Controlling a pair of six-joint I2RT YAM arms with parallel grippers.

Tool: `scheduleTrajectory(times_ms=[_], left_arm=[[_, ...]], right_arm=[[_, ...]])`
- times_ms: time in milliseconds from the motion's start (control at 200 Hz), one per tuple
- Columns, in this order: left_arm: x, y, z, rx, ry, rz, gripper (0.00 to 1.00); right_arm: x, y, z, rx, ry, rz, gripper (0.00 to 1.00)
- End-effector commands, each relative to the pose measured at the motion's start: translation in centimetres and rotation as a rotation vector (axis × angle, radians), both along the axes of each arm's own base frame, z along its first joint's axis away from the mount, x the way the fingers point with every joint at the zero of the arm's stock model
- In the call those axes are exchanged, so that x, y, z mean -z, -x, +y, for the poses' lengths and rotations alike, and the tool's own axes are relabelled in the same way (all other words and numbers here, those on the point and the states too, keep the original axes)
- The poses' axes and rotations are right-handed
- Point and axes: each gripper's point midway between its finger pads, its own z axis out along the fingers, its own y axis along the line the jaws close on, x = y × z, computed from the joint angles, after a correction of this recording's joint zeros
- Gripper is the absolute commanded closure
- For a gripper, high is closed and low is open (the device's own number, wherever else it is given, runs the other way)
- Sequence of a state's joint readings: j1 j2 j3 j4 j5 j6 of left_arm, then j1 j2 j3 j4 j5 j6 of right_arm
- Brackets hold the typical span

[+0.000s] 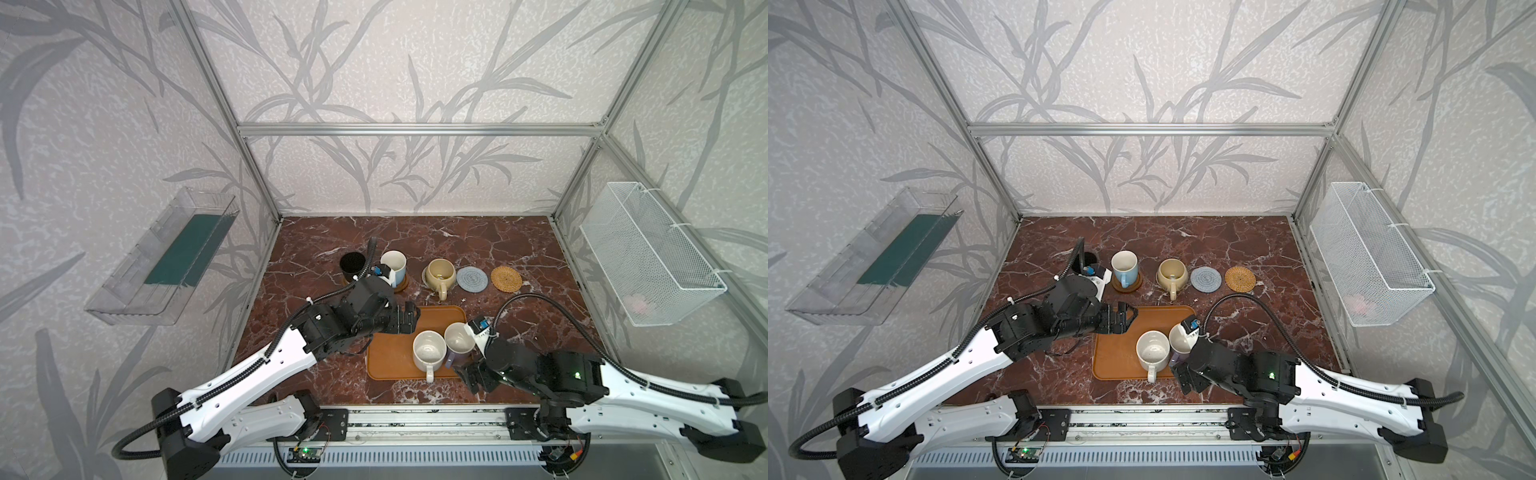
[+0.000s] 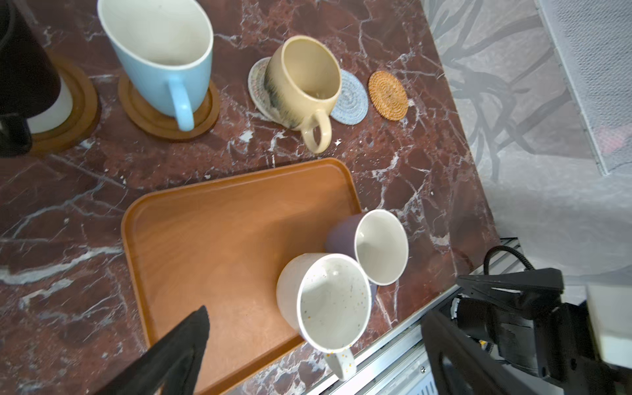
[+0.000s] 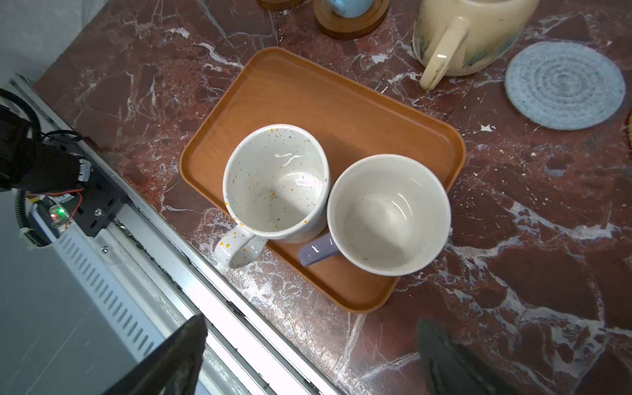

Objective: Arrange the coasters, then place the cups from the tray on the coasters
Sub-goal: 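Raise the left gripper off the beige mug while the right moves toward the tray, then lower the right gripper onto the white speckled mug on the tray and close it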

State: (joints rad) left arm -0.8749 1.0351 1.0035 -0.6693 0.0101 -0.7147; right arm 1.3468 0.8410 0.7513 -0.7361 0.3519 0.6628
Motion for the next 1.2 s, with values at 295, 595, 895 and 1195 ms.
scheduleTrajectory(times_ms=[295, 595, 895, 1195], left_arm=[[6.0, 2.9, 3.0, -0.047, -0.058, 0.147, 0.01], [8.0, 3.6, 3.4, -0.071, -0.027, 0.177, 0.01], [7.9, 3.8, 5.8, -0.101, -0.048, 0.143, 0.01], [9.3, 4.2, 6.1, -0.121, -0.022, 0.166, 0.01]], right_arm=[[1.7, 2.6, 6.9, 0.04, -0.005, -0.062, 0.2], [4.6, 1.9, 8.4, 0.119, -0.011, -0.059, 0.4], [7.3, 0.4, 8.5, 0.179, 0.05, 0.001, 0.6], [8.7, -0.6, 8.5, 0.198, 0.108, -0.004, 0.71]])
